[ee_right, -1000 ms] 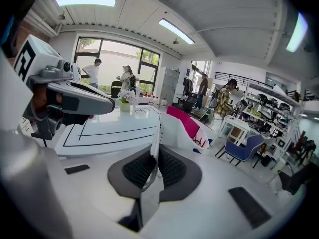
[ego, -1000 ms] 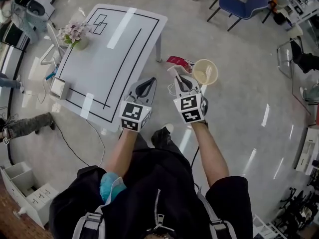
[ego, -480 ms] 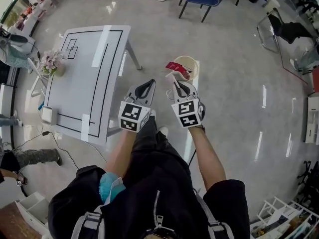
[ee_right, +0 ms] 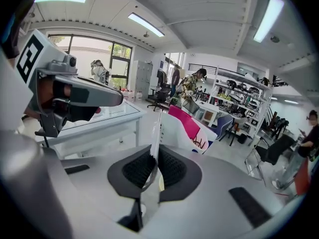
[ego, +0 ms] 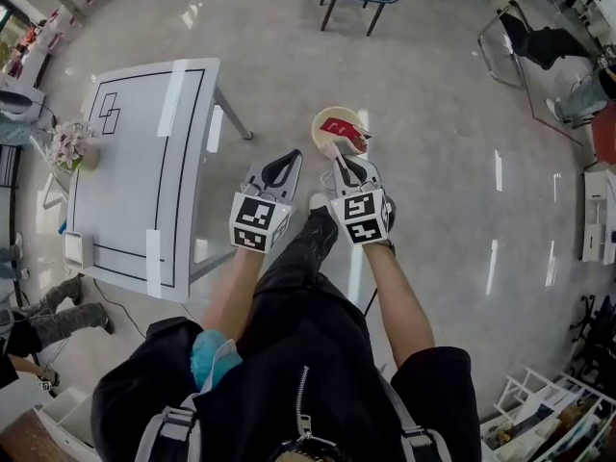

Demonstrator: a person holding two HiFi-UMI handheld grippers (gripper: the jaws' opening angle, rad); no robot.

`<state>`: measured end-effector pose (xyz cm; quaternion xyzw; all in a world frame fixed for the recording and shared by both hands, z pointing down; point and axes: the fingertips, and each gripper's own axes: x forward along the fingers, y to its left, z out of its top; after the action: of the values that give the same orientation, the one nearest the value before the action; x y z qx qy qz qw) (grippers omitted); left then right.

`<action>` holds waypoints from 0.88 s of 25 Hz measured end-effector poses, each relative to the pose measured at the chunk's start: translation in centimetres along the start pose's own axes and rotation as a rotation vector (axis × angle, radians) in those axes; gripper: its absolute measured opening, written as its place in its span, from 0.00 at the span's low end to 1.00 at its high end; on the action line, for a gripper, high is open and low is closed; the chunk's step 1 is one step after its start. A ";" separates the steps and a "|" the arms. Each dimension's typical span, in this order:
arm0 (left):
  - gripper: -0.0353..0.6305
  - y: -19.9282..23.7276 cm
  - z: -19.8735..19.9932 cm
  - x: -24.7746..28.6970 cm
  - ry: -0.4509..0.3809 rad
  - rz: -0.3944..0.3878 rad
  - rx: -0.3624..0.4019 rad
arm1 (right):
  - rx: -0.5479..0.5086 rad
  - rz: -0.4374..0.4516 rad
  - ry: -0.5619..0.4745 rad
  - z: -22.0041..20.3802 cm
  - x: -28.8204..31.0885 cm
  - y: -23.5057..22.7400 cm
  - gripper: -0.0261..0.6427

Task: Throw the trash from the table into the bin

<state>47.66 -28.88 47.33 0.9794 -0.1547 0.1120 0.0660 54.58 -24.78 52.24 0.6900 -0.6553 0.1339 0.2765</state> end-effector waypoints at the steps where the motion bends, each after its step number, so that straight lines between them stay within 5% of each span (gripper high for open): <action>1: 0.06 0.3 -0.1 0.7 0.003 0.002 -0.007 | -0.003 0.005 0.005 0.0 0.6 -0.4 0.08; 22: 0.06 8.4 0.2 18.5 0.052 0.153 -0.165 | -0.123 0.199 0.114 0.6 14.6 -12.0 0.07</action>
<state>62.20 -42.14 52.41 0.9526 -0.2361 0.1291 0.1416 67.79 -37.43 57.25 0.5946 -0.7108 0.1595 0.3403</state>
